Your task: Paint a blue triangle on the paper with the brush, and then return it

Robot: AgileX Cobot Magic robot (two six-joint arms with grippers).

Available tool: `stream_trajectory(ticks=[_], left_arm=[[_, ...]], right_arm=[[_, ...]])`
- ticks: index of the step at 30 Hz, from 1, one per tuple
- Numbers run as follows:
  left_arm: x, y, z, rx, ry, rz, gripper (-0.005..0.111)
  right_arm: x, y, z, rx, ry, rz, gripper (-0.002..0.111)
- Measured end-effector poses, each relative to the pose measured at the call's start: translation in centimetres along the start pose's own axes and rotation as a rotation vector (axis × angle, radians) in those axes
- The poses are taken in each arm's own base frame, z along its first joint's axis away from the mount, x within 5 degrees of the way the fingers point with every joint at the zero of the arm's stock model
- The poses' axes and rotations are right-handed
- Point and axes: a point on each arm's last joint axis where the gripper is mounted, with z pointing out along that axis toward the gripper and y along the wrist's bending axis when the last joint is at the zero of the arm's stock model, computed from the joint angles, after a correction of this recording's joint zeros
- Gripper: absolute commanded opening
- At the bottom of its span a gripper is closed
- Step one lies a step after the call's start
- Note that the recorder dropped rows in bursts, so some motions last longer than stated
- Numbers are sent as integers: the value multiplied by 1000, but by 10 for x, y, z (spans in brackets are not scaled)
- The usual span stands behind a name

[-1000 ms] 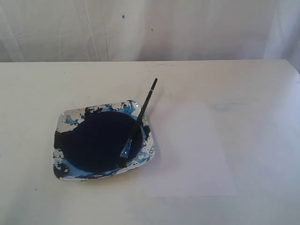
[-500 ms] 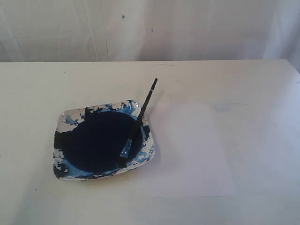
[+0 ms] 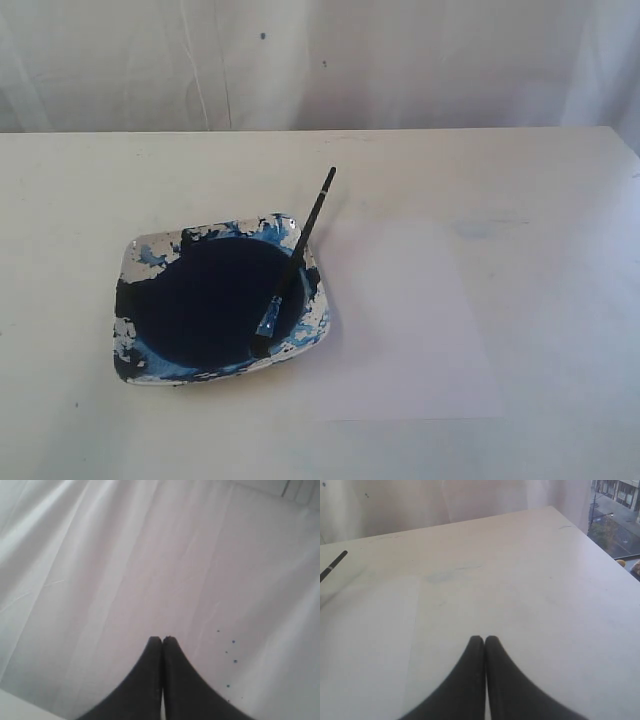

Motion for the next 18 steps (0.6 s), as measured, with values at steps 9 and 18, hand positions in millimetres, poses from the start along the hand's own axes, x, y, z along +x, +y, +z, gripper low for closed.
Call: stream_trajectory(ticks=[9,18], left_arm=[[-16,-43,60,233,170,98,0],[26,-69,110,557,473,11,0]], right_arm=[[0,0,0,0,0,0,0],[0,0,0,0,0,0,0]])
